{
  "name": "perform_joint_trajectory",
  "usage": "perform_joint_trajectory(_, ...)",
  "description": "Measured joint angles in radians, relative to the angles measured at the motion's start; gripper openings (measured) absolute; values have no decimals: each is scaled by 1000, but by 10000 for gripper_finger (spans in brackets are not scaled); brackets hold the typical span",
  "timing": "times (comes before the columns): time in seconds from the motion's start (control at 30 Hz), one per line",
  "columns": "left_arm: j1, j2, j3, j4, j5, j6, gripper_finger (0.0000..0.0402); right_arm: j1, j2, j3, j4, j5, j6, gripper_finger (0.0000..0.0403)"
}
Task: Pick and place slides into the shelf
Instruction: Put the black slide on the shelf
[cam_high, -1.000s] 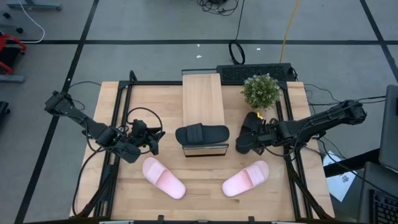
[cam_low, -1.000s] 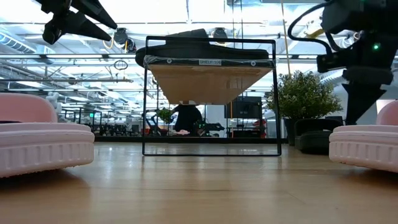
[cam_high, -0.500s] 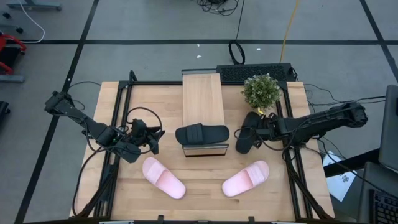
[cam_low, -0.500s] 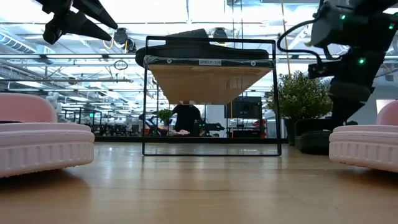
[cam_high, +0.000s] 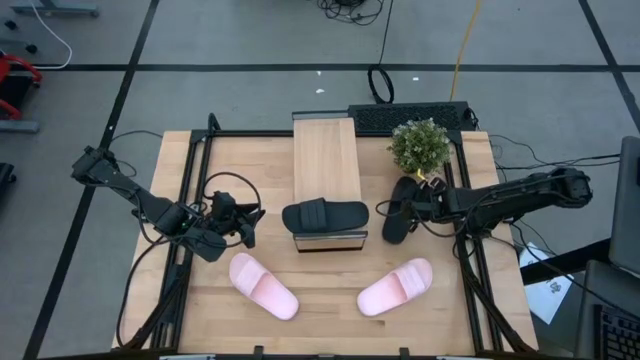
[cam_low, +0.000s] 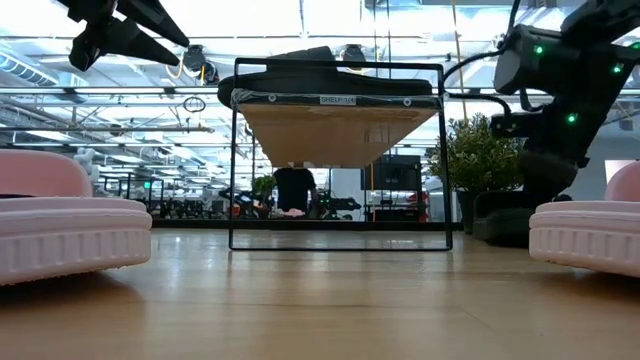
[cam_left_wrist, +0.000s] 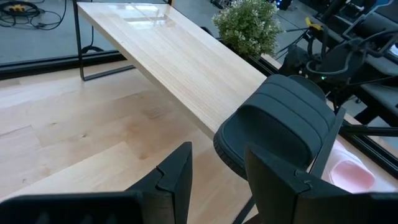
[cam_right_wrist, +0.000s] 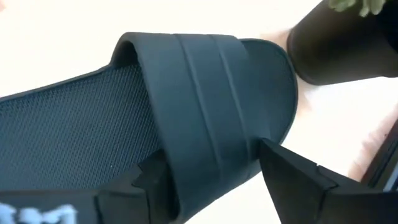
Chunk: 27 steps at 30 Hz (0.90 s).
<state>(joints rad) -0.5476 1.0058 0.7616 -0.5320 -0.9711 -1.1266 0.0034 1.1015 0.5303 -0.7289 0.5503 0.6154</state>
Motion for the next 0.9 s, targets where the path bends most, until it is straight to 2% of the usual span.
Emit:
perform_joint_trajectory(0.53,0,0,0,0,-1,0,140,-1,0,-25,45,2,43,13)
perform_joint_trajectory(0.63,0,0,0,0,-1,0,140,14,0,-22,53,-39,75,8)
perform_joint_trajectory(0.77,0,0,0,2,-1,-6,140,51,0,16,42,-144,119,4)
perform_joint_trajectory(0.9,0,0,0,3,-1,-8,140,112,0,103,-70,-192,161,3)
